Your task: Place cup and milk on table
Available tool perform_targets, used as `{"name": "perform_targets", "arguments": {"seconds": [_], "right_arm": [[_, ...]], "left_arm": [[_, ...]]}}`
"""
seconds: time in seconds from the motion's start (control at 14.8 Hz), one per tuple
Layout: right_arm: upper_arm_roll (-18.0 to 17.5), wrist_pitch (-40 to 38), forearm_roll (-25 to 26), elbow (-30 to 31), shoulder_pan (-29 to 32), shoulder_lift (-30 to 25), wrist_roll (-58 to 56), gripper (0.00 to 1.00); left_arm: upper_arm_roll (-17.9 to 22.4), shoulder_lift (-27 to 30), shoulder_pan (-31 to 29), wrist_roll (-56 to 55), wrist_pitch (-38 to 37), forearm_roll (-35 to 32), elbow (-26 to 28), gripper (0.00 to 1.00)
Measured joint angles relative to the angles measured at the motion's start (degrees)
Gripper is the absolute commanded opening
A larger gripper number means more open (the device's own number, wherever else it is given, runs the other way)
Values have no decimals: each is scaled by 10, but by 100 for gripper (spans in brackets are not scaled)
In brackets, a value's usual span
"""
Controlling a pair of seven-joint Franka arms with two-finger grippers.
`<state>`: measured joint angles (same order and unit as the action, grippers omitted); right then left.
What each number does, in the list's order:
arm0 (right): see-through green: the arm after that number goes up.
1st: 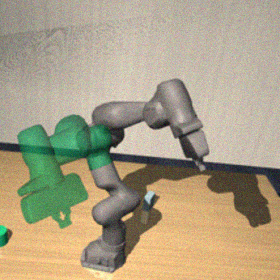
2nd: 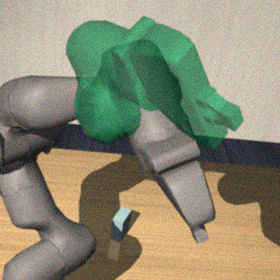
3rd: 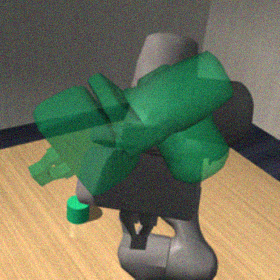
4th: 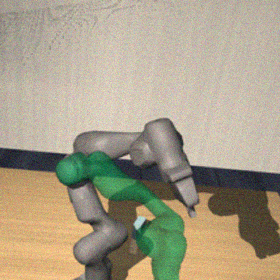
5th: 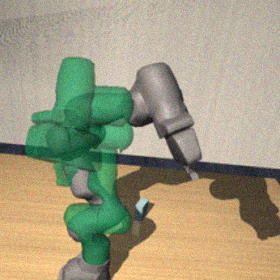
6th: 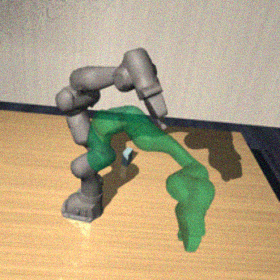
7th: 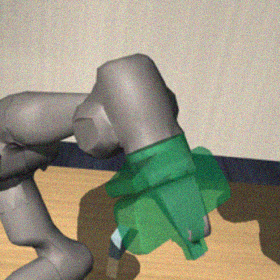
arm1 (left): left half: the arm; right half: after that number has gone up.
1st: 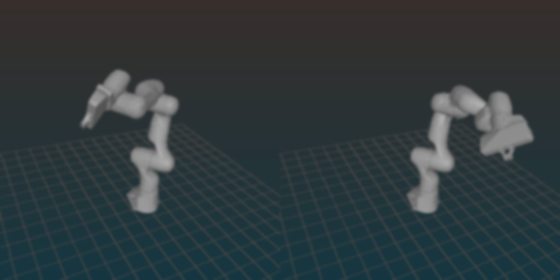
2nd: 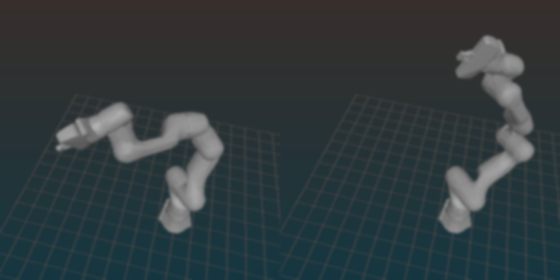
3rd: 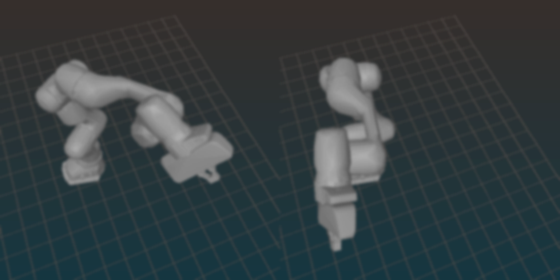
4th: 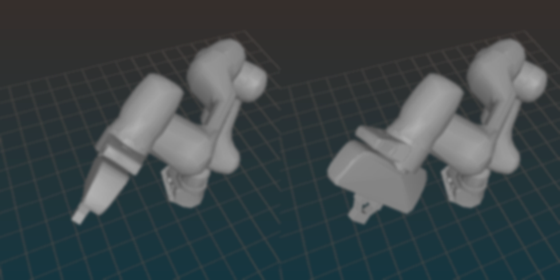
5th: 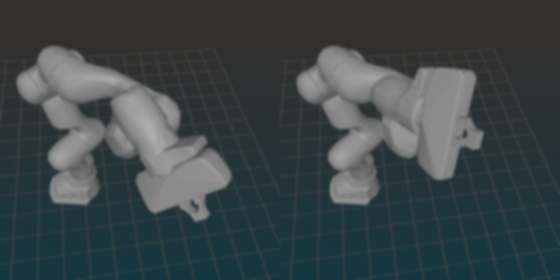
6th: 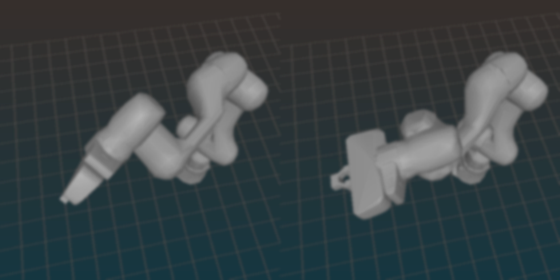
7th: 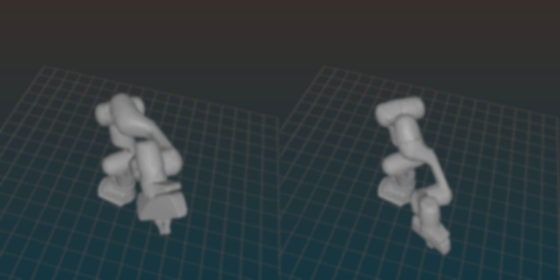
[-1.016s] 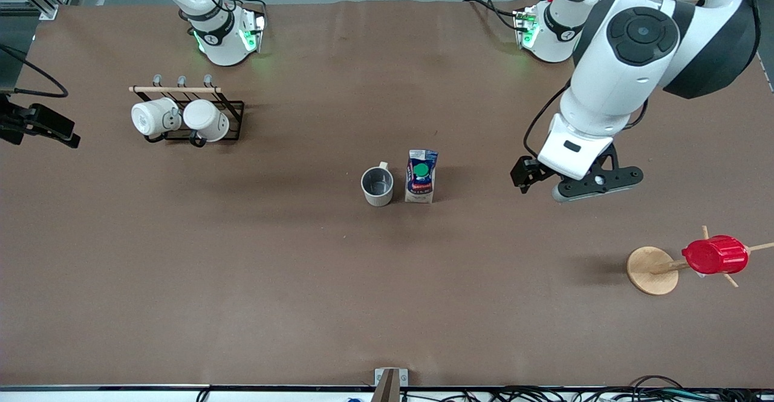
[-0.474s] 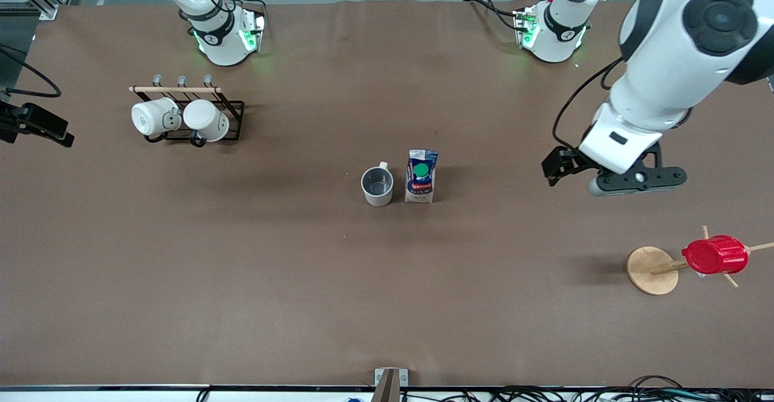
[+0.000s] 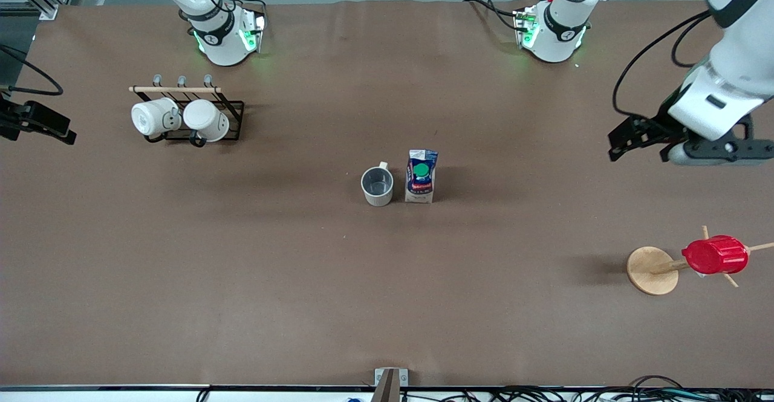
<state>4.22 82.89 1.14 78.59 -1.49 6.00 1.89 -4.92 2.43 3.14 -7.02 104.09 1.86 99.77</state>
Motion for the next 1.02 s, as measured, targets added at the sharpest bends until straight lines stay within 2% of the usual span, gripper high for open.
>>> {"name": "perform_targets", "arguments": {"seconds": [0.2, 0.41, 0.74, 1.02], "right_arm": [[0, 0, 0, 0, 0, 0, 0, 100], [0, 0, 0, 0, 0, 0, 0, 100], [0, 0, 0, 0, -1, -1, 0, 100], [0, 0, 0, 0, -1, -1, 0, 100]], "left_arm": [[7, 36, 1, 5, 0, 0, 38, 100], [7, 33, 6, 4, -7, 0, 40, 100], [7, -19, 8, 0, -62, 0, -48, 100], [4, -32, 9, -10, -72, 0, -65, 100]]}}
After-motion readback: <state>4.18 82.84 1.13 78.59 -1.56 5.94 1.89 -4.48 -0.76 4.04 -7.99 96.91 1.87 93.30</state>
